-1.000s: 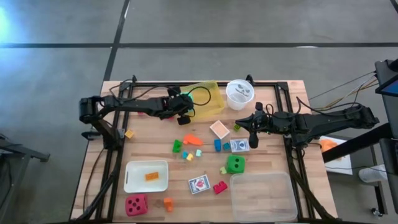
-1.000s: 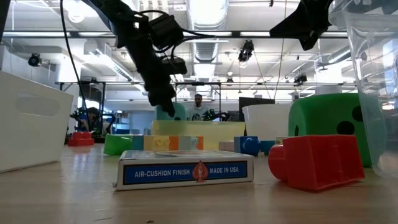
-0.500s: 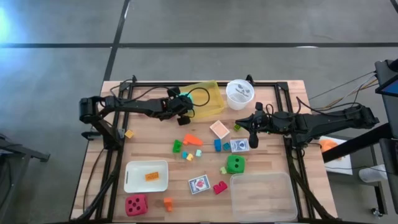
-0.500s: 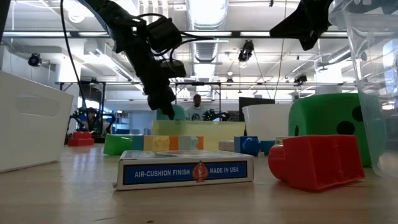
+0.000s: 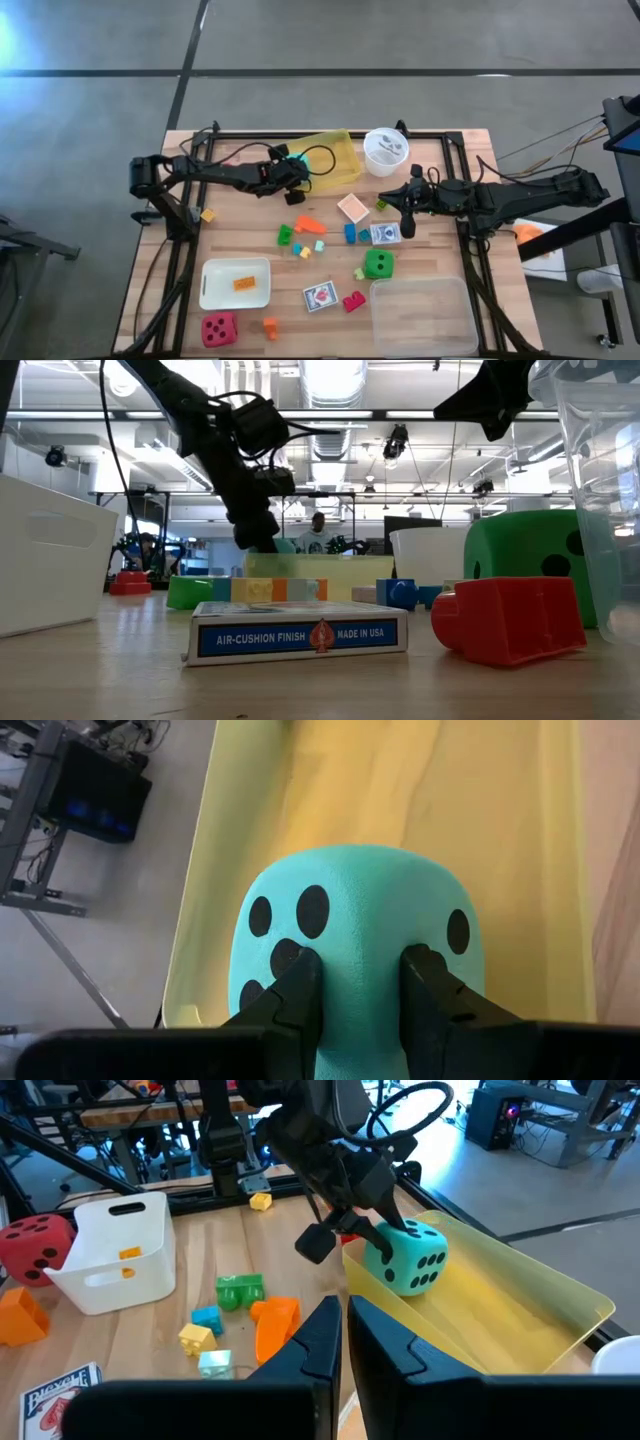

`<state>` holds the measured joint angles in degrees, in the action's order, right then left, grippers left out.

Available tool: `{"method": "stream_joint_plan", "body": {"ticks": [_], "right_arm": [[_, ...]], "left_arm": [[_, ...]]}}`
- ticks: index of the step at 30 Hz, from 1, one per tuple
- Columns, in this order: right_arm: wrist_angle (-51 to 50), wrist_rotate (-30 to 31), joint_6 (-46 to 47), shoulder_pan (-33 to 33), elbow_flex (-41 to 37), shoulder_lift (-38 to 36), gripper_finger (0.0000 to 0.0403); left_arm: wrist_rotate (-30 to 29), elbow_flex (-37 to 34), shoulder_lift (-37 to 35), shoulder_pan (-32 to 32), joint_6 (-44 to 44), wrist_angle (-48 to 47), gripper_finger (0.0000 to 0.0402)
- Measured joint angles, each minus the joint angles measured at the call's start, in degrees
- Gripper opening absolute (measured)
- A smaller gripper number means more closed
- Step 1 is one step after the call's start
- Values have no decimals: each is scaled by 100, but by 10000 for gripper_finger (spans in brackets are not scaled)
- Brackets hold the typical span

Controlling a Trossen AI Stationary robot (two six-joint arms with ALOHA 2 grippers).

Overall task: Pick & Place Toys
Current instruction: Put the blue die into the yellow bin

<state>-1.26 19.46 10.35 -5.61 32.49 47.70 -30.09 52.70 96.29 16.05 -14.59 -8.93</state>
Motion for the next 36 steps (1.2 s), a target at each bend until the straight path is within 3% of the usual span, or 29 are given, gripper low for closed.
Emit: {"method": "stream_joint_plan", "body": {"ticks": [20,29,36], "right_arm": [[2,1,1,0,0,0,20],[0,0,-2,2,0,0,20],[1,1,7,1,0,2,20]], "left_arm": [[-8,-59,-2,-70,114,17,87],[93,-19,-4,-84,370,-5,237],[66,-19,-4,-81,381,-9,290]]}}
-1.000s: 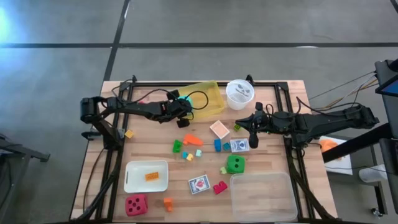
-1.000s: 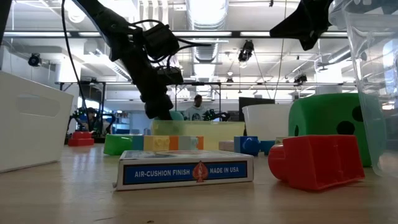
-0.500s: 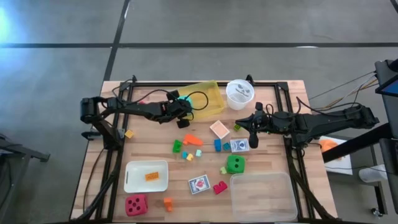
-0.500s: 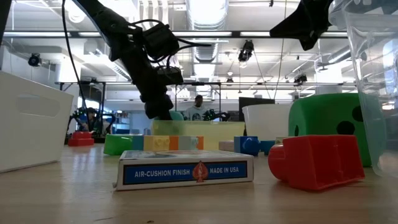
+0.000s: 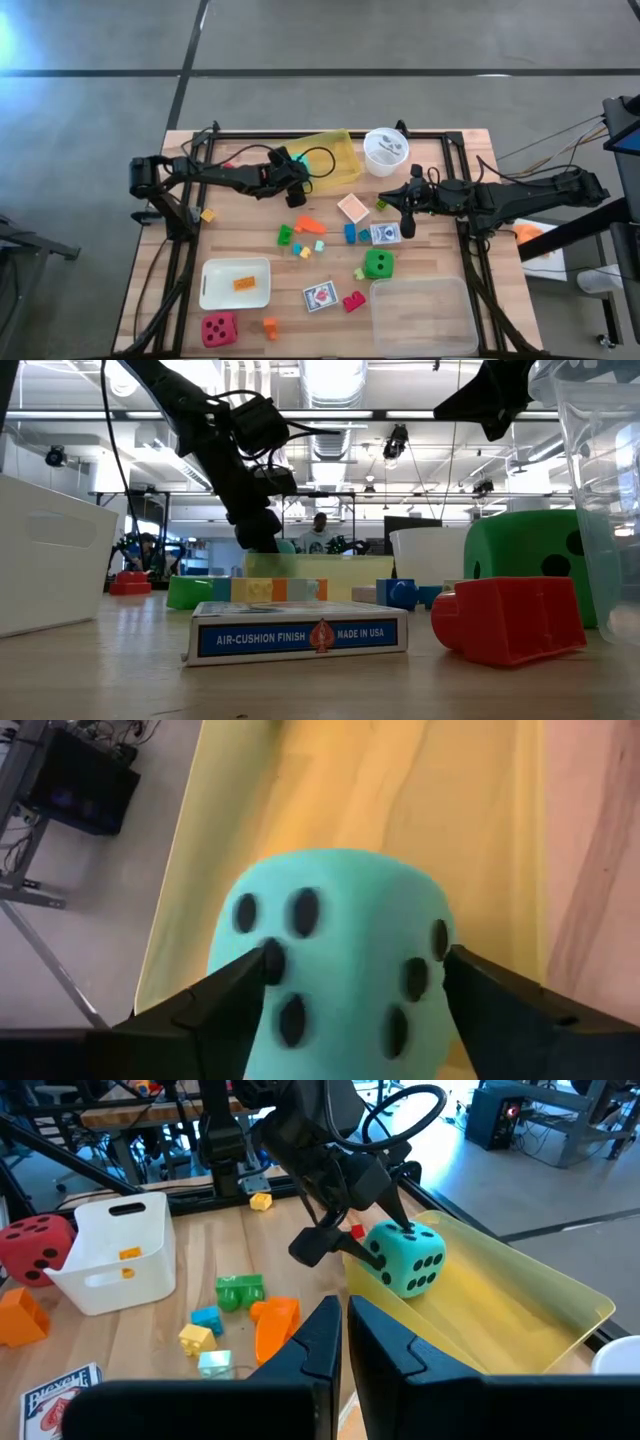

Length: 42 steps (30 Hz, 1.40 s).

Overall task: Pick & Place Toys
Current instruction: Put the blue die into the yellow bin, then put the green game piece into the white bin

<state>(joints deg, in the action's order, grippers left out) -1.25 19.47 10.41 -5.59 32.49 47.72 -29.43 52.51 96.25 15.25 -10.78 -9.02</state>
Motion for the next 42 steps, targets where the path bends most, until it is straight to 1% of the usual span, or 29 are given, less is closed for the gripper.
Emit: {"method": "stream_joint_plan", "body": {"ticks": [4,20,25,29,35,37,39,42], "right_arm": [[1,1,-7,-1,0,-2,20],[1,0,1,0,0,0,20],[1,0,2,-1,0,0,20],[1,1,-3,-1,0,-1,20],[-19,1,1,1,-2,-1,20],[-22,0,-9,1,-1,0,20],[-24,0,-1,0,-1,-1,20],[-27,-1,-11,1,-2,0,20]], "left_arm": [[-20,0,-24,-3,17,4,297],[-44,5,-218,-45,17,-2,299],[-40,7,-457,-115,46,-56,299],[-17,8,-761,-209,290,-261,299],[343,9,-1278,-357,808,-833,299],[374,71,-1408,-396,1117,-1190,299],[376,267,-1459,-398,1653,-1667,299],[376,665,-1436,-396,2770,-2548,299]]}}
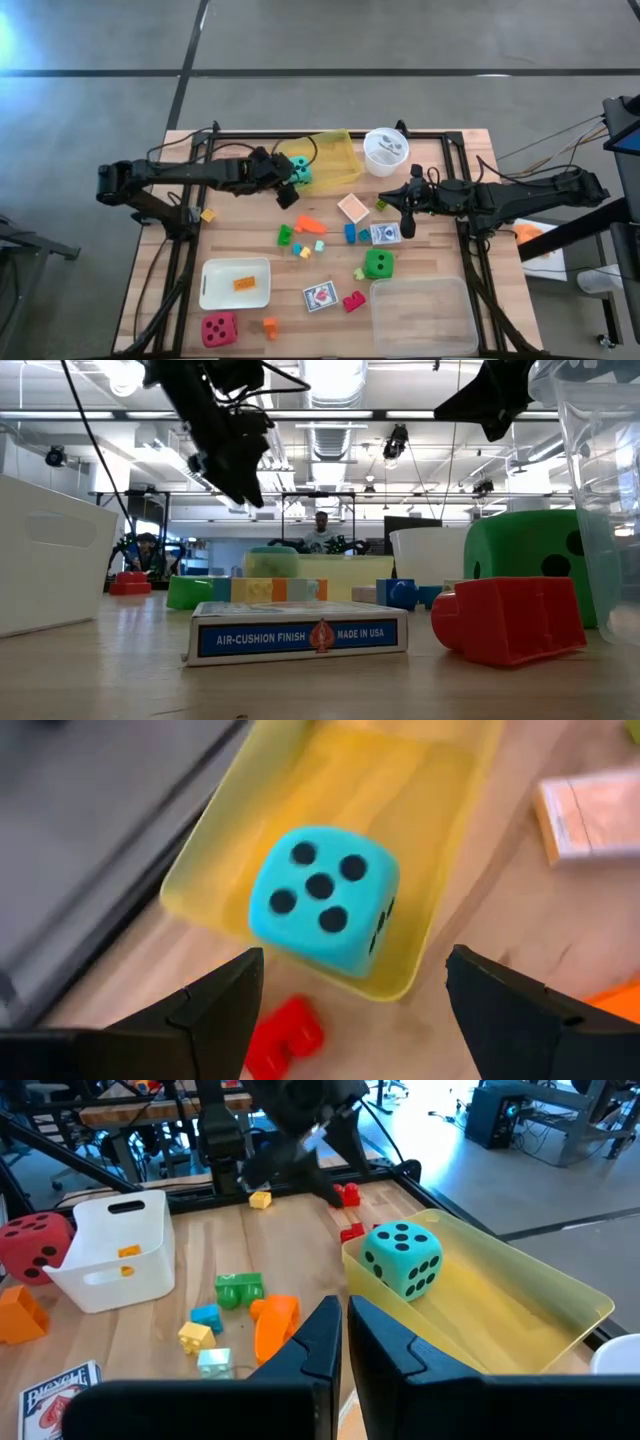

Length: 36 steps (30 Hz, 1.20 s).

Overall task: Pick & Place Toys
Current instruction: Put the green game piece into the white bin

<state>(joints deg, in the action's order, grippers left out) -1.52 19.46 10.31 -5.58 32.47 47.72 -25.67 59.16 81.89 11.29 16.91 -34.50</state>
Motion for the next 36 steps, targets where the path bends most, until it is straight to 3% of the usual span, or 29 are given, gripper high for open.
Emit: {"method": "stream_joint_plan", "body": {"ticks": [6,13,29,36], "right_arm": [[0,2,1,0,2,0,20],[2,0,5,-1,1,0,20],[4,0,2,-2,0,0,20],[4,2,7,-2,0,-2,20]], "left_arm": [[499,702,140,-33,1611,-1585,299],[1692,836,157,-75,2919,-2303,299],[1824,801,395,-533,3275,-2404,299],[1983,808,892,-702,3310,-2389,299]]}}
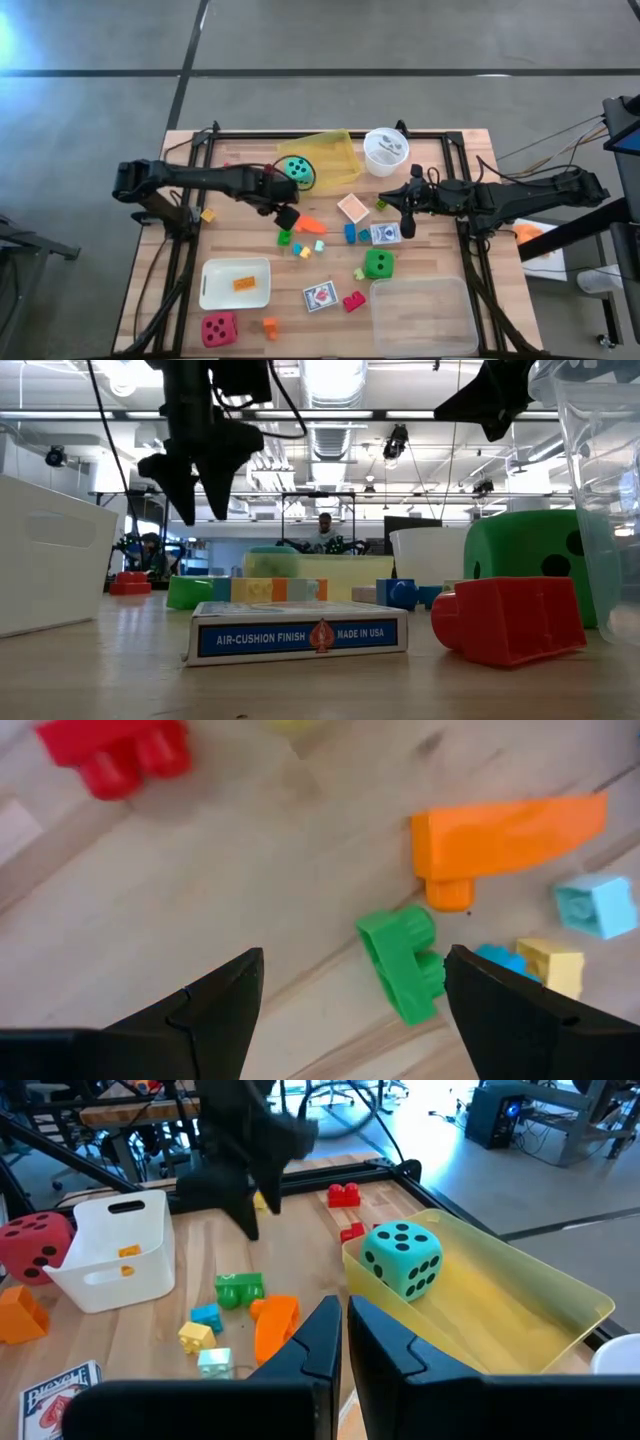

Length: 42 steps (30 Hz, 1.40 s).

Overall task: Pick & Place Toys
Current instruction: Put the green game piece into the white bin

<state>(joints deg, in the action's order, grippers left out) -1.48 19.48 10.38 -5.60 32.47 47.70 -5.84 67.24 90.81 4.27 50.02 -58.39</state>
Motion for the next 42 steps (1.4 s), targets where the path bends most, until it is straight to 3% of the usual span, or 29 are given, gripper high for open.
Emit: {"method": "stream_joint_plan", "body": {"ticks": [14,42], "right_arm": [[0,0,-5,1,0,1,20],[0,0,-4,0,0,0,20]], "left_arm": [[296,-2,1100,-290,82,470,299],[135,-7,1746,-515,142,788,299]]}}
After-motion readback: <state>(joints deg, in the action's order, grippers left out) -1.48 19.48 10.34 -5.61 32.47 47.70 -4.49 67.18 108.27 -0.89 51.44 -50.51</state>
